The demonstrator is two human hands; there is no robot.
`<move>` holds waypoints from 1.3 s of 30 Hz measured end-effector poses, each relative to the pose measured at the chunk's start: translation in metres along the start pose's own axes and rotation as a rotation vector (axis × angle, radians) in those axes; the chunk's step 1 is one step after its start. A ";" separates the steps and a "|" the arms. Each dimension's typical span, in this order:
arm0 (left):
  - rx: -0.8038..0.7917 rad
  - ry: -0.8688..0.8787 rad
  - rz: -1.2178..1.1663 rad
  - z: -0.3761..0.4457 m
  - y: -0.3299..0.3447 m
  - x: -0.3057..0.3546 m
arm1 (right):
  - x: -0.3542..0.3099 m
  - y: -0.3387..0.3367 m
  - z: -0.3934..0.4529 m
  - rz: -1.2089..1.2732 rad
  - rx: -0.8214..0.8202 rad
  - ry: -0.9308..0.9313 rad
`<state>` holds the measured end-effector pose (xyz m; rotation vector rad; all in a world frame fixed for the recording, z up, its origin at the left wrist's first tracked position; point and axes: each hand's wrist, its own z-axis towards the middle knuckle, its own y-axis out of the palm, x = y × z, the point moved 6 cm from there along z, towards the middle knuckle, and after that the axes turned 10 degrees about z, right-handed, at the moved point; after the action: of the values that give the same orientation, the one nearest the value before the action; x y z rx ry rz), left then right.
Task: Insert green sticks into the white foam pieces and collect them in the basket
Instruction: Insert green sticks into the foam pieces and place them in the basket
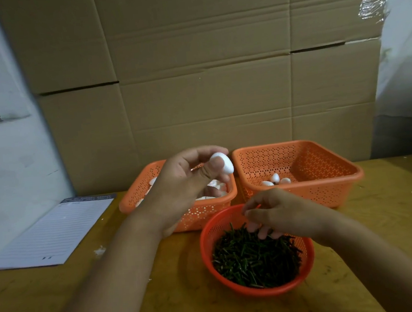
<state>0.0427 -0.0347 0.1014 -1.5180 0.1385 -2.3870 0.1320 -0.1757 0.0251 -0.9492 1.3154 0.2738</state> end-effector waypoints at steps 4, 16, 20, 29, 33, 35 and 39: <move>-0.036 -0.114 -0.287 0.002 0.003 -0.011 | 0.000 0.000 0.000 -0.002 -0.001 0.003; 0.017 -0.253 -0.537 0.006 -0.005 -0.029 | 0.001 0.000 0.000 -0.006 0.002 0.002; 0.030 -0.298 -0.554 0.007 -0.005 -0.032 | 0.001 -0.001 0.000 -0.011 0.004 0.000; 0.108 -0.383 -0.555 0.009 -0.007 -0.042 | 0.000 -0.001 0.000 -0.010 0.002 -0.006; 0.103 -0.409 -0.554 0.009 -0.004 -0.043 | 0.000 0.000 0.000 -0.016 0.000 -0.010; 0.101 -0.419 -0.565 0.008 -0.003 -0.044 | 0.000 0.000 0.000 -0.016 0.000 -0.011; 0.100 -0.430 -0.581 0.008 -0.001 -0.042 | 0.000 0.000 0.000 -0.010 0.000 -0.009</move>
<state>0.0664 -0.0203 0.0683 -2.2032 -0.5819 -2.3239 0.1319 -0.1758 0.0250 -0.9536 1.3020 0.2701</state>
